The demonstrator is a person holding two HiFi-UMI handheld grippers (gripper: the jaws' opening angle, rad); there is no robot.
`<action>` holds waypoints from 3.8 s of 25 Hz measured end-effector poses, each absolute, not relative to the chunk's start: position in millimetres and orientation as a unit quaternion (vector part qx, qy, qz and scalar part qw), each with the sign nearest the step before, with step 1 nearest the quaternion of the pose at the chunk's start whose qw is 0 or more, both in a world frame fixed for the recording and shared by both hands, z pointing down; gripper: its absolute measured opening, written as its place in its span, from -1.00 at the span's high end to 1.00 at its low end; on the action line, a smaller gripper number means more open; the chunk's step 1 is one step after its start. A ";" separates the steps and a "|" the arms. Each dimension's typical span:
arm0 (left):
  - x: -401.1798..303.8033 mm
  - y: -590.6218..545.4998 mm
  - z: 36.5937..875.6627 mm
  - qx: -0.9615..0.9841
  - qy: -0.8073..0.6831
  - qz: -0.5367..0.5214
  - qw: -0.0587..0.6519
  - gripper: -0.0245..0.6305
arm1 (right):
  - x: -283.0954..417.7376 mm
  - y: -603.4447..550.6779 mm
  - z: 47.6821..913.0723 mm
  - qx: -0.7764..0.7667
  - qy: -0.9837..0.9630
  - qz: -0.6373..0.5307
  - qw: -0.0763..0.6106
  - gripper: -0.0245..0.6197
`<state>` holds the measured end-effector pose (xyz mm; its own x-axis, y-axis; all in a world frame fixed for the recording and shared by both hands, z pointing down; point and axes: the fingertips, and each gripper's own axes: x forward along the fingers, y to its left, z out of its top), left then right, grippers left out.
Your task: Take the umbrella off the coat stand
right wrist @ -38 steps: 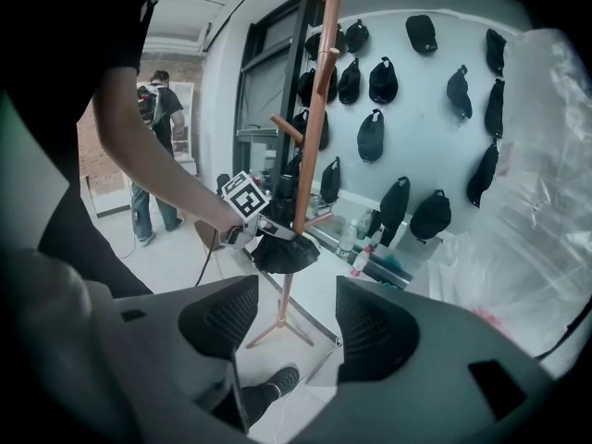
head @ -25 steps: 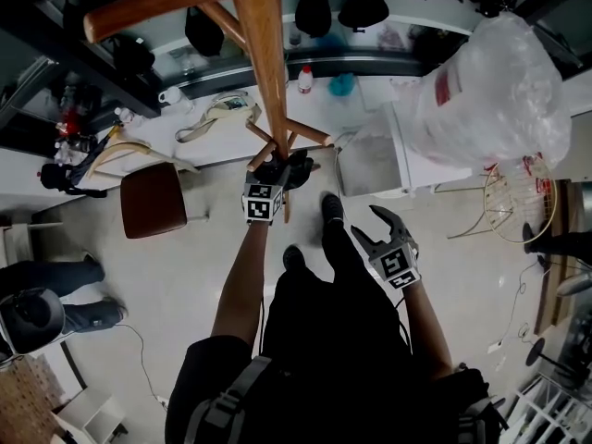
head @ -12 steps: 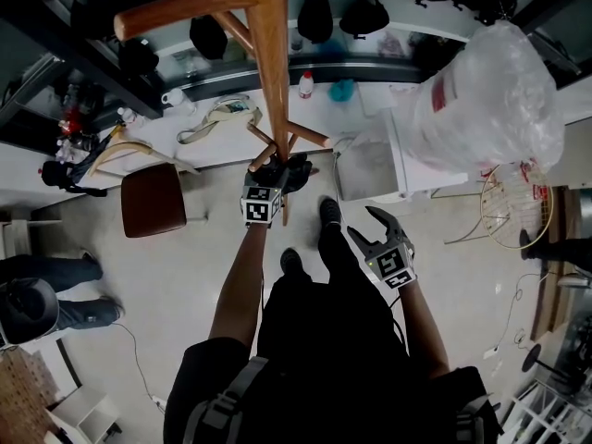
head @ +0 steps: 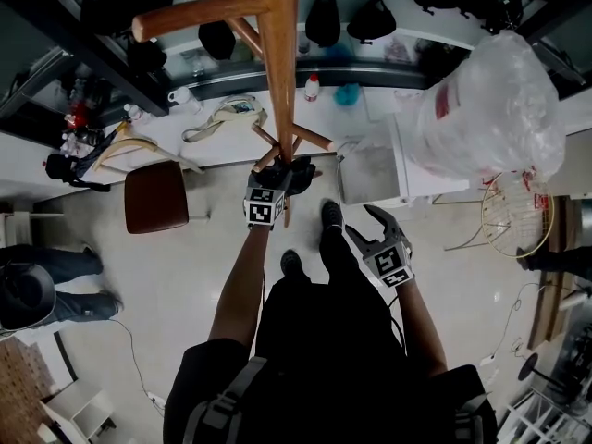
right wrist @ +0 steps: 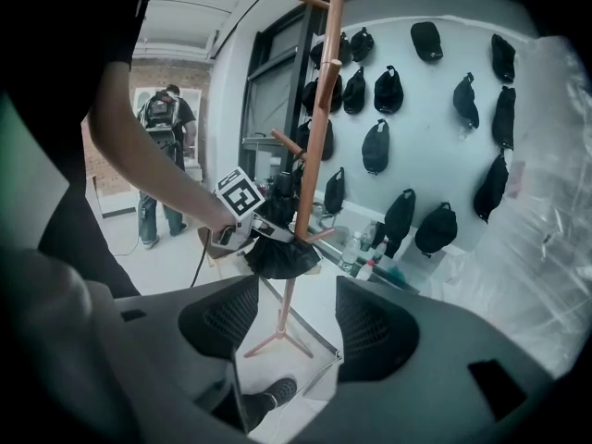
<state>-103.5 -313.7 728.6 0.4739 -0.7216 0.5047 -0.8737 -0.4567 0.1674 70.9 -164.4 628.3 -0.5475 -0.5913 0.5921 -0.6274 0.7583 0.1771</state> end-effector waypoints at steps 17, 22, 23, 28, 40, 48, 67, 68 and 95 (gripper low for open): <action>-105.1 -308.7 718.2 0.836 -0.472 0.192 0.202 0.19 | 71.6 -165.0 626.8 0.358 -0.877 0.030 0.321 0.10; -104.6 -303.5 719.0 0.836 -0.472 0.189 0.209 0.19 | 68.3 -163.2 623.5 0.356 -0.879 0.029 0.318 0.10; -104.9 -302.8 718.4 0.835 -0.472 0.189 0.208 0.19 | 67.4 -162.6 622.1 0.355 -0.879 0.031 0.316 0.10; -108.2 -300.9 711.7 0.835 -0.476 0.185 0.206 0.19 | 68.3 -159.6 620.2 0.356 -0.879 0.029 0.314 0.10; -123.0 -293.4 700.1 0.834 -0.482 0.185 0.194 0.19 | 63.1 -152.6 619.5 0.354 -0.881 0.026 0.313 0.10; -127.8 -288.7 692.6 0.837 -0.481 0.183 0.185 0.19 | 59.1 -149.2 618.9 0.356 -0.881 0.023 0.312 0.10; -133.6 -269.7 680.4 0.852 -0.458 0.190 0.169 0.19 | 46.7 -135.9 618.4 0.361 -0.881 0.020 0.305 0.10; -134.3 -268.3 679.9 0.853 -0.455 0.190 0.168 0.19 | 45.8 -135.2 618.6 0.362 -0.881 0.021 0.304 0.10; -156.5 -235.2 669.8 0.859 -0.450 0.184 0.160 0.19 | 23.4 -114.5 618.1 0.370 -0.883 0.015 0.288 0.10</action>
